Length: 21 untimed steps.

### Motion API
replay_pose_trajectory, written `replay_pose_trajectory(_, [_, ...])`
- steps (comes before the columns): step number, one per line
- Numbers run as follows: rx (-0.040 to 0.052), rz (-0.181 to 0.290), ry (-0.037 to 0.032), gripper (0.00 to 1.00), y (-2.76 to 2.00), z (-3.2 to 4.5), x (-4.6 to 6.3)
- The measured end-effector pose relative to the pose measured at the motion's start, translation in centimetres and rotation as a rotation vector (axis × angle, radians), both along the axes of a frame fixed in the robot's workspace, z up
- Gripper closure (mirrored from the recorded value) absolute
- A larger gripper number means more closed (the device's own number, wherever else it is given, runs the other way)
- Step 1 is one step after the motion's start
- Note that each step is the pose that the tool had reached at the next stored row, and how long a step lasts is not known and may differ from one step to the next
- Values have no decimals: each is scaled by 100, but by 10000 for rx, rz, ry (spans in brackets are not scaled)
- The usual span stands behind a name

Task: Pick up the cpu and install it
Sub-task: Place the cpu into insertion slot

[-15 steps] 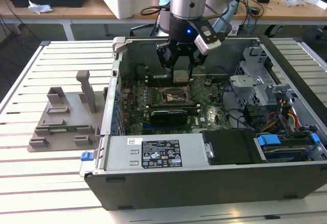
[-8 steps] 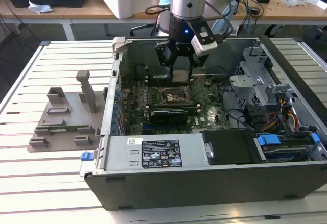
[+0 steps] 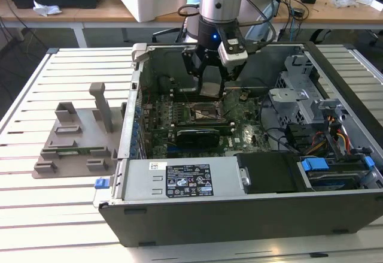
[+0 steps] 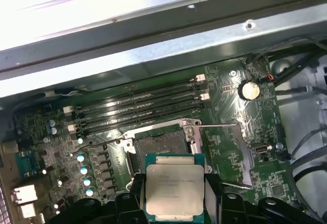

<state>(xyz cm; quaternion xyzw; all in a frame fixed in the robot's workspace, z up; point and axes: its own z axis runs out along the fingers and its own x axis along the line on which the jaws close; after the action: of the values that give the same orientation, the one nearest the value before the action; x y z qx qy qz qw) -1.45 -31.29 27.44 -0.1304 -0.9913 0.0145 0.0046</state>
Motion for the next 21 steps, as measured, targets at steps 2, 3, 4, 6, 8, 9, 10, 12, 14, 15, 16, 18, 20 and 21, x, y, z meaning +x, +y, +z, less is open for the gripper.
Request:
replay_pose_trajectory(2, [-2,-419,0,45,0,0,0])
replay_pose_trajectory(3, [-3,-570,0,45,0,0,0])
replay_pose_trajectory(4, [-3,-664,0,45,0,0,0])
replay_pose_trajectory(6, [-4,-1062,0,45,0,-1,0])
replay_pose_trajectory(8, [-6,-1480,0,45,0,-1,0])
replay_pose_trajectory(9, [-5,-1574,0,45,0,-1,0])
replay_pose_trajectory(10, [-6,-1679,0,45,0,-1,0])
replay_pose_trajectory(12, [-7,-1975,1,45,0,-1,0])
replay_pose_trajectory(14, [-6,-2217,0,45,0,-1,0])
replay_pose_trajectory(15, [-6,-2307,0,45,0,-1,0])
replay_pose_trajectory(16, [-6,-2473,0,45,0,-1,0])
replay_pose_trajectory(18, [-6,-2780,1,45,0,-1,0])
replay_pose_trajectory(20, [-6,-3084,0,45,0,-1,0])
replay_pose_trajectory(21, [-7,-3231,1,45,0,-1,0])
